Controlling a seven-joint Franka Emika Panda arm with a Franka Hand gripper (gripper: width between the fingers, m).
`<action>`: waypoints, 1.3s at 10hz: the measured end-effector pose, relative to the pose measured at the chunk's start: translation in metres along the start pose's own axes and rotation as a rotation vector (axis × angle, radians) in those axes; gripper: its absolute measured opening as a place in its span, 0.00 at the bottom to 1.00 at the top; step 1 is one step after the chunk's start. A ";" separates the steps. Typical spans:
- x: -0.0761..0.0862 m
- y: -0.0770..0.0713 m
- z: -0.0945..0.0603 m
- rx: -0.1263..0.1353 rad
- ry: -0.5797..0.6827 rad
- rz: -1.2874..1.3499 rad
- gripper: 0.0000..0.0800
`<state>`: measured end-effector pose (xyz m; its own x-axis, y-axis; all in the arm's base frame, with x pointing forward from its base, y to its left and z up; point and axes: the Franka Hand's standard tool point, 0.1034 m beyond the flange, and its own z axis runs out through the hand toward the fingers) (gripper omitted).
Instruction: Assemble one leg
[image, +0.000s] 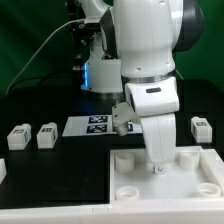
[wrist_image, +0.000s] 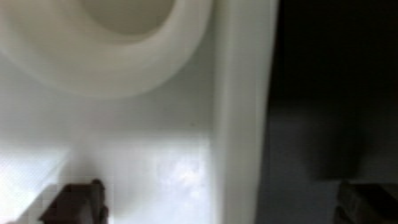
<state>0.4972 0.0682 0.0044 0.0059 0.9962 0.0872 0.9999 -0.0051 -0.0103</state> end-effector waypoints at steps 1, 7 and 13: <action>0.000 0.000 0.000 0.000 0.000 0.000 0.81; 0.040 -0.029 -0.025 -0.004 0.011 0.578 0.81; 0.114 -0.044 -0.030 -0.001 0.064 1.330 0.81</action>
Offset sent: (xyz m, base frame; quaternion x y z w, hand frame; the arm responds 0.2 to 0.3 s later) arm -0.0149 0.0035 0.0395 -0.0276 -0.0306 0.1516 0.9876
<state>0.4543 0.1794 0.0450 0.9722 0.2272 0.0573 0.2327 -0.9648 -0.1228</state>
